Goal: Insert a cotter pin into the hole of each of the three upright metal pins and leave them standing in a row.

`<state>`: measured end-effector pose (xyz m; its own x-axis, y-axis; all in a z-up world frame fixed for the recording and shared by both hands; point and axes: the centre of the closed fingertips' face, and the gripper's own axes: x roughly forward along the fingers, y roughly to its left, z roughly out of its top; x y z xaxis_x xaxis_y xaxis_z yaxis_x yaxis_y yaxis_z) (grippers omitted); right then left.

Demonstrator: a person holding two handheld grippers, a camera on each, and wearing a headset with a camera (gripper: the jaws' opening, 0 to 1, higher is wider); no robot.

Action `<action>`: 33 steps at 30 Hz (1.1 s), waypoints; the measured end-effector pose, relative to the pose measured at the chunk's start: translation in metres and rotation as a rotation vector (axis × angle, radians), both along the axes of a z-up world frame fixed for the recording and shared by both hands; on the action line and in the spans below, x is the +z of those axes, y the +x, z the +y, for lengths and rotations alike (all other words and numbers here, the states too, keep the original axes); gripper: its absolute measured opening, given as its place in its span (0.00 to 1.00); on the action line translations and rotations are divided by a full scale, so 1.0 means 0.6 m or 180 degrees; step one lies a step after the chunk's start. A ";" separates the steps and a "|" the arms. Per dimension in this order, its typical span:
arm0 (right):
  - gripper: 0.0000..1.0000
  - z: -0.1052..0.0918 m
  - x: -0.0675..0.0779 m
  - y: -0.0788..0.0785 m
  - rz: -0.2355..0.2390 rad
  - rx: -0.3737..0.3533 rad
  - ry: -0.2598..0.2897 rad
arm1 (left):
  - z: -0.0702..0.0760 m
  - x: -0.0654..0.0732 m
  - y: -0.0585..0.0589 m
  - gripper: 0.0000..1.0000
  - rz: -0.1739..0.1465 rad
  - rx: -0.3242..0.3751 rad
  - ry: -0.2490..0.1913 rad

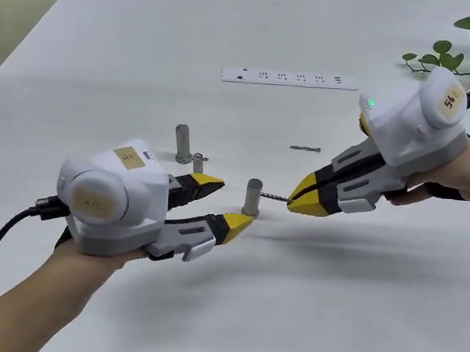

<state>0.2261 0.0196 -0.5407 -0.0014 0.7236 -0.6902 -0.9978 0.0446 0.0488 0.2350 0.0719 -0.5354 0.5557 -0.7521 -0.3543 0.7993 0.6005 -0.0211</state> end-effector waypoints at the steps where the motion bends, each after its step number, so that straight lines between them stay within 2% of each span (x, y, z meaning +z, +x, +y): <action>1: 0.00 -0.003 -0.002 0.003 -0.0014 0.0003 -0.0028 | -0.001 -0.004 0.003 0.35 0.0006 0.0028 0.0017; 8: 0.00 -0.013 -0.013 0.017 -0.0061 0.0039 -0.0128 | -0.005 -0.020 0.024 0.32 0.0045 0.0217 0.0018; 21: 0.00 -0.021 -0.033 0.043 -0.0121 0.0073 -0.0227 | -0.023 -0.051 0.049 0.27 0.0144 0.0386 0.0049; 24: 0.00 -0.022 -0.036 0.052 -0.0142 0.0081 -0.0237 | -0.024 -0.057 0.056 0.26 0.0211 0.0453 0.0005; 33: 0.00 -0.019 -0.037 0.064 -0.0179 0.0113 -0.0234 | -0.035 -0.066 0.066 0.21 0.0288 0.0513 -0.0064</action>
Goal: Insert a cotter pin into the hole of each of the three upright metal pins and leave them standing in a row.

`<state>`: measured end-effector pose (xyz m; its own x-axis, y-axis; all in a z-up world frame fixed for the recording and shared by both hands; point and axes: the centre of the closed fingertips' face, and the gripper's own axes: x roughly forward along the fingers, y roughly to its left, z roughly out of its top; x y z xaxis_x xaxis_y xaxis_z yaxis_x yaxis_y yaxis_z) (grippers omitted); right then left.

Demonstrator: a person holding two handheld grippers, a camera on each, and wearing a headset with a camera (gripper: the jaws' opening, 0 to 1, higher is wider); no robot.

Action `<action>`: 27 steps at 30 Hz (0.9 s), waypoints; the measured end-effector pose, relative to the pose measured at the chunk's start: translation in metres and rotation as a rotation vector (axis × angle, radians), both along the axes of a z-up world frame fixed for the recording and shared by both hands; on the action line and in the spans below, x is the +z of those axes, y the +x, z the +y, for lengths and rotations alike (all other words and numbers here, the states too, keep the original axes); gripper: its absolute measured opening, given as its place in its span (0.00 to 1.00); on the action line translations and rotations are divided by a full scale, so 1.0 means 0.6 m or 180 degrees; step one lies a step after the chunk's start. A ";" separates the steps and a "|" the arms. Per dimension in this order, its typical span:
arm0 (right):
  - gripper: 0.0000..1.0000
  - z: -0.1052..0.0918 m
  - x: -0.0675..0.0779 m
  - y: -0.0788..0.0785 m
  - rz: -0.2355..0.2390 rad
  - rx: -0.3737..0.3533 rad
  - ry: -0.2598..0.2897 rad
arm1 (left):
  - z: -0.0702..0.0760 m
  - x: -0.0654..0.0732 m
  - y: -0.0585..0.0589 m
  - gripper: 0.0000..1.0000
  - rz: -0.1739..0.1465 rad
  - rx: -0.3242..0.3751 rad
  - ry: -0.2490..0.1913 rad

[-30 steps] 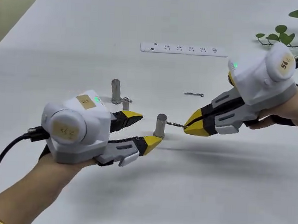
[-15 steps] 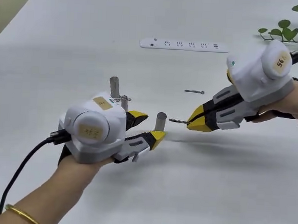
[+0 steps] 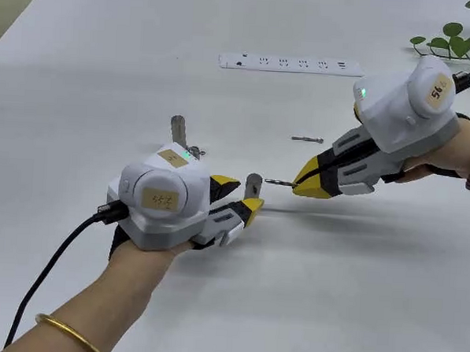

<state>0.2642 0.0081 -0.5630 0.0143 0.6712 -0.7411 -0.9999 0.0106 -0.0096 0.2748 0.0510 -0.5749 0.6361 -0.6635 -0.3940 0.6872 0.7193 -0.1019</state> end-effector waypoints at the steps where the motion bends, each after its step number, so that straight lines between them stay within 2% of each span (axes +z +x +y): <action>1: 0.00 0.001 0.000 0.000 0.0000 0.0006 -0.0001 | -0.002 -0.001 0.000 0.21 0.0003 -0.0002 0.0000; 8: 0.00 0.004 -0.002 -0.002 0.0003 0.0045 0.0006 | -0.011 -0.008 -0.003 0.18 0.0004 -0.0043 0.0067; 17: 0.00 0.005 -0.002 -0.003 -0.0021 0.0085 0.0002 | -0.017 -0.012 0.003 0.16 -0.0013 -0.0037 0.0123; 27: 0.00 0.007 -0.002 -0.004 -0.0030 0.0122 -0.0006 | -0.015 -0.019 0.007 0.10 -0.0001 -0.0018 0.0186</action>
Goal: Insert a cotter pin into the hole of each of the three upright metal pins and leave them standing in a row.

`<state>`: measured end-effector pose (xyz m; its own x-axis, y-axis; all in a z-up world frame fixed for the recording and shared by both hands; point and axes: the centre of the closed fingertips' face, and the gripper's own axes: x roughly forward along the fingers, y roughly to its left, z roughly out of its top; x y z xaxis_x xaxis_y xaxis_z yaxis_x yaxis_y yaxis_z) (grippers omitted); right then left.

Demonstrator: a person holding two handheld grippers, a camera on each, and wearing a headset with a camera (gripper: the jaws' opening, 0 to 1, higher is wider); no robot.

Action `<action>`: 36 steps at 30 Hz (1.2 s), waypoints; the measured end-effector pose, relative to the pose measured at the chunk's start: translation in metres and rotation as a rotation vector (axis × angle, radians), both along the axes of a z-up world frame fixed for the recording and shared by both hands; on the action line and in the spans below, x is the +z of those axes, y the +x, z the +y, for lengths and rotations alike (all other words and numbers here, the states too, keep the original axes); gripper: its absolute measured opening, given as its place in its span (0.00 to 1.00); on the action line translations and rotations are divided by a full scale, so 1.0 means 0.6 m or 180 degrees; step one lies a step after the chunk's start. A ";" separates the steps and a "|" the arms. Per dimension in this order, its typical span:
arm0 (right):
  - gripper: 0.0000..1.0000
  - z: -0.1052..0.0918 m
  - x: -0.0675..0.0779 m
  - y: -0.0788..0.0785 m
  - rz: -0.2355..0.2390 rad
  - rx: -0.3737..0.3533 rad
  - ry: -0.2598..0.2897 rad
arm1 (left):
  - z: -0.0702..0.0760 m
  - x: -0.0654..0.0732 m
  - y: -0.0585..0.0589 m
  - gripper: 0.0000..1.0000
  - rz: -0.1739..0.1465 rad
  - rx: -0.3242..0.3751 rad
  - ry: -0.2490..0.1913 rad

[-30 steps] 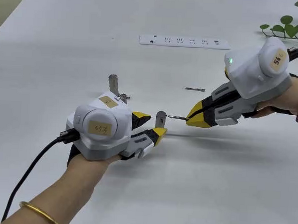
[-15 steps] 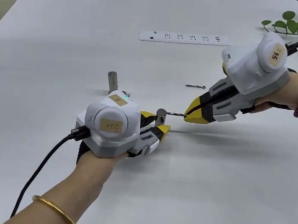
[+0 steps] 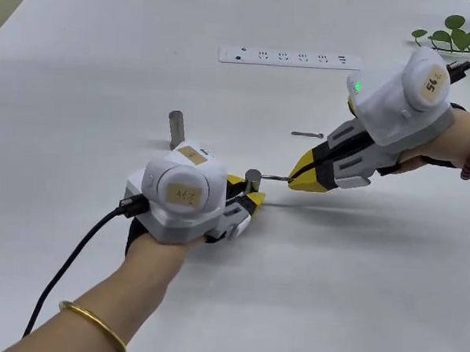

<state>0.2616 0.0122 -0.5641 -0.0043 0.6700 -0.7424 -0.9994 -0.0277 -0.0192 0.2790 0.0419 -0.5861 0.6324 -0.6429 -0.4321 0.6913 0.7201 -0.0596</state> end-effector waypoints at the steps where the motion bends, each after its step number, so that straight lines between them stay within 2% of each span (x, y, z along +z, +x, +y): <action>1: 0.00 0.001 0.000 0.000 -0.0004 0.0005 0.0001 | 0.000 0.000 0.001 0.10 -0.0003 -0.0009 0.0004; 17: 0.00 0.011 0.001 0.000 -0.0084 0.0146 -0.0009 | -0.001 -0.001 -0.001 0.10 -0.0045 -0.0218 0.0039; 26: 0.00 0.018 0.002 -0.001 -0.0095 0.0171 -0.0018 | 0.000 0.000 -0.002 0.10 -0.0048 -0.0225 0.0037; 36: 0.00 0.028 0.002 -0.004 0.0044 -0.0015 0.0011 | 0.003 -0.001 -0.002 0.10 -0.0031 -0.0124 0.0015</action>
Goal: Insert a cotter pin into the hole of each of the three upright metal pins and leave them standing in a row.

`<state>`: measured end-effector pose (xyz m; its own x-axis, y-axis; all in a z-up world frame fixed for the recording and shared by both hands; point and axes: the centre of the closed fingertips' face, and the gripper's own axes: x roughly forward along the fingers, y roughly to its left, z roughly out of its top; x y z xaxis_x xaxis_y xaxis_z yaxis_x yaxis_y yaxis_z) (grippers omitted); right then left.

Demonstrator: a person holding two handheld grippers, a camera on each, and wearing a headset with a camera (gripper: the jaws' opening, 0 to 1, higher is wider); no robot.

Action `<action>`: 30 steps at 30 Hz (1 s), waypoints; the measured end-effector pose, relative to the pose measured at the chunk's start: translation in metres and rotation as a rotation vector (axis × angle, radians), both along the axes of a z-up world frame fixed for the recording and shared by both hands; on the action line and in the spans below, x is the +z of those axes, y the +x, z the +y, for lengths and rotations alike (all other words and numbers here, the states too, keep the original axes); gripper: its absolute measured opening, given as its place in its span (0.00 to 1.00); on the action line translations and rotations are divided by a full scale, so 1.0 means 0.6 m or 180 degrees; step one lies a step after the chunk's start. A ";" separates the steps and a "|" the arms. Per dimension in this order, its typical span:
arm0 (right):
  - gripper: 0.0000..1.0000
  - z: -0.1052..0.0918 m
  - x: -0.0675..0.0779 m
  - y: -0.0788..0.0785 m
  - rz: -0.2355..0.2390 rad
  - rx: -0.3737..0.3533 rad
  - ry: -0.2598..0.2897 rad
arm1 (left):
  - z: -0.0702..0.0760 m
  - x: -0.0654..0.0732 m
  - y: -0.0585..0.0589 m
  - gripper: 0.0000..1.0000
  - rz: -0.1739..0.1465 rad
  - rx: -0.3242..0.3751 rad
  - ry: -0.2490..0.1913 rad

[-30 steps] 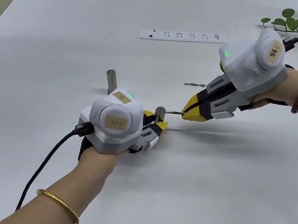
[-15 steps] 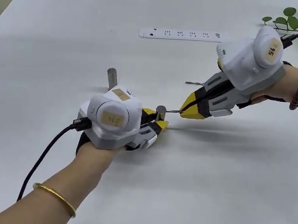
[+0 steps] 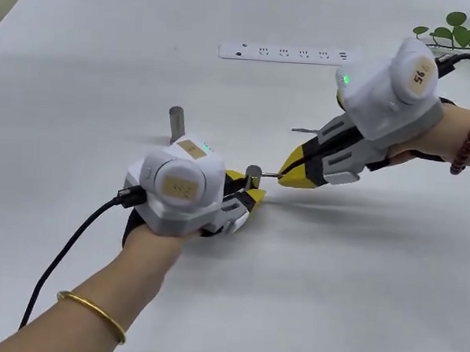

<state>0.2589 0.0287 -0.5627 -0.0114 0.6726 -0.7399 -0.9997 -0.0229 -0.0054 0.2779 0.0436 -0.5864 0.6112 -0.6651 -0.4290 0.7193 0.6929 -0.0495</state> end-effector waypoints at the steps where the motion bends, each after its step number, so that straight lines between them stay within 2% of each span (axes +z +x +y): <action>1: 0.00 0.000 0.000 0.000 0.0005 -0.0004 -0.0001 | 0.000 0.000 0.000 0.10 0.0003 0.0005 -0.0003; 19: 0.00 0.027 0.001 0.001 0.0000 -0.0067 0.0073 | -0.002 -0.005 0.004 0.11 0.0108 0.0092 -0.0071; 24: 0.00 0.034 -0.001 0.000 -0.0058 -0.0038 0.0084 | -0.002 -0.005 0.005 0.11 0.0112 0.0087 -0.0066; 26: 0.04 0.034 0.000 -0.002 -0.0033 -0.0062 0.0086 | -0.003 -0.005 0.005 0.11 0.0114 0.0086 -0.0064; 30: 0.08 0.029 0.010 -0.002 -0.0083 -0.0088 0.0079 | -0.003 -0.006 0.005 0.11 0.0112 0.0086 -0.0055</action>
<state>0.2577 0.0464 -0.5566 0.0266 0.6906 -0.7227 -0.9995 0.0053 -0.0317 0.2808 0.0420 -0.5899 0.6138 -0.6560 -0.4393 0.6979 0.7109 -0.0865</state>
